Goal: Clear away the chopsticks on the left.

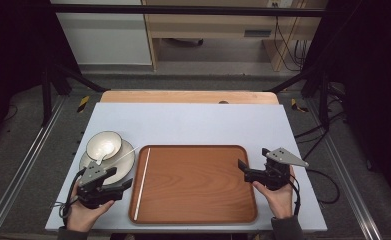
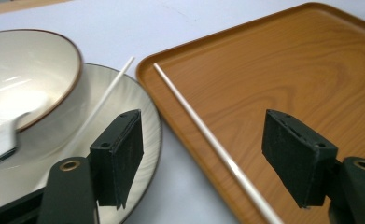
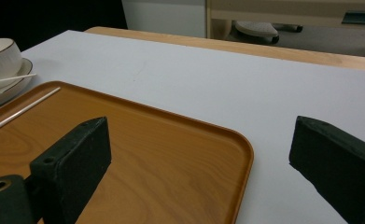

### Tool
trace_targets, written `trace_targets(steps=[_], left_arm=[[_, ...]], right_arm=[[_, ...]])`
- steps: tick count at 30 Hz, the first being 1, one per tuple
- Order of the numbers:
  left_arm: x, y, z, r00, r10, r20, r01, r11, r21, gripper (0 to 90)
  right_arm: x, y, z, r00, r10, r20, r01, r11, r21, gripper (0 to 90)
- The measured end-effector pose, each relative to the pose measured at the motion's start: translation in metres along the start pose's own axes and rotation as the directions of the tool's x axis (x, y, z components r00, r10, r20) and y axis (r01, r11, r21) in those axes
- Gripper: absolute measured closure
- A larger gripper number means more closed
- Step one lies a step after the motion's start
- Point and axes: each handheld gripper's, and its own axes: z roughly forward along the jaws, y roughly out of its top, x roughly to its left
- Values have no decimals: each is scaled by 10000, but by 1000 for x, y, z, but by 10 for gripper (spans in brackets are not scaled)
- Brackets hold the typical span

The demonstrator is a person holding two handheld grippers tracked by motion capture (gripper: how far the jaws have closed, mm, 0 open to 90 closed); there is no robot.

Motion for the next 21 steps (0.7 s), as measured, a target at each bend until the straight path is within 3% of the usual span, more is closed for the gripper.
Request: trace_targets(steps=[6,10,14,16,21], left_arm=[[15,-13,-6,9993,330,-147,-323,9984,466,283],[28,-18,-8,9995,119,-284,-103,9983,567,290],[40,-24,-8,9983,223,-534,-172,9955,931,305],[46,-25,-7,9981,34,-609,26,9953,970,316],[59,-25,-6,9960,190,-869,-94,9940,1092,368]], right_arm=[[0,0,1,10000,2,-47,-2,10000,21,58],[0,-1,2,10000,17,-70,-16,10000,87,58],[0,-1,2,10000,-7,-68,8,9999,113,59],[0,-1,2,10000,-30,-53,31,9999,110,59],[1,-2,4,10000,-53,-68,55,9998,166,59]])
